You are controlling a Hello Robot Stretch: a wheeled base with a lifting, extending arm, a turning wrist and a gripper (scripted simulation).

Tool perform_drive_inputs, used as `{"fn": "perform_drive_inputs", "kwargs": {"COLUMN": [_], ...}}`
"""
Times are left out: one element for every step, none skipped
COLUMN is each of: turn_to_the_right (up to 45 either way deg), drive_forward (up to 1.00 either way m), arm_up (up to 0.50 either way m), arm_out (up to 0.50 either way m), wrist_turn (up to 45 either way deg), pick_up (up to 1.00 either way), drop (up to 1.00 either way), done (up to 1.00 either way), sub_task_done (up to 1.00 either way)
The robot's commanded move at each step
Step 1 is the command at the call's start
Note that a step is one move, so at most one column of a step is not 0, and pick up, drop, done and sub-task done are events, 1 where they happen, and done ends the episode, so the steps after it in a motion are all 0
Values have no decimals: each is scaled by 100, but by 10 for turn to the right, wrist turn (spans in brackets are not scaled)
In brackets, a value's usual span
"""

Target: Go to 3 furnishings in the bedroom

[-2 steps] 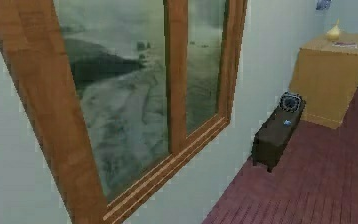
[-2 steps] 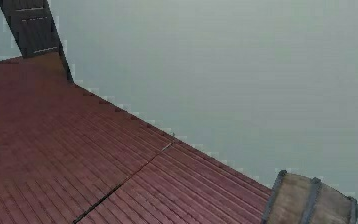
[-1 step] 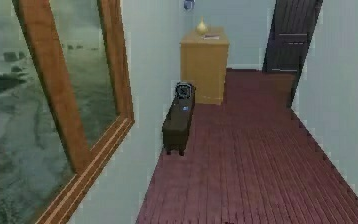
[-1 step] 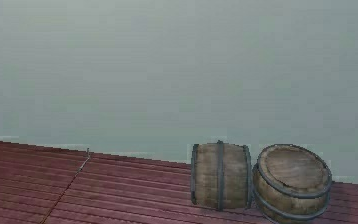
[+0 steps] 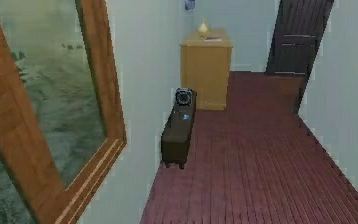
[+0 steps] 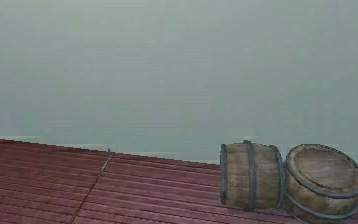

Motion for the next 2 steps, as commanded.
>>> {"fn": "perform_drive_inputs", "kwargs": {"turn_to_the_right": [90, 0], "drive_forward": [0, 65], "arm_up": [0, 0], "arm_out": [0, 0], "wrist_turn": [0, 0], "pick_up": [0, 0], "drop": [0, 0], "done": [0, 0], "sub_task_done": [0, 0]}}
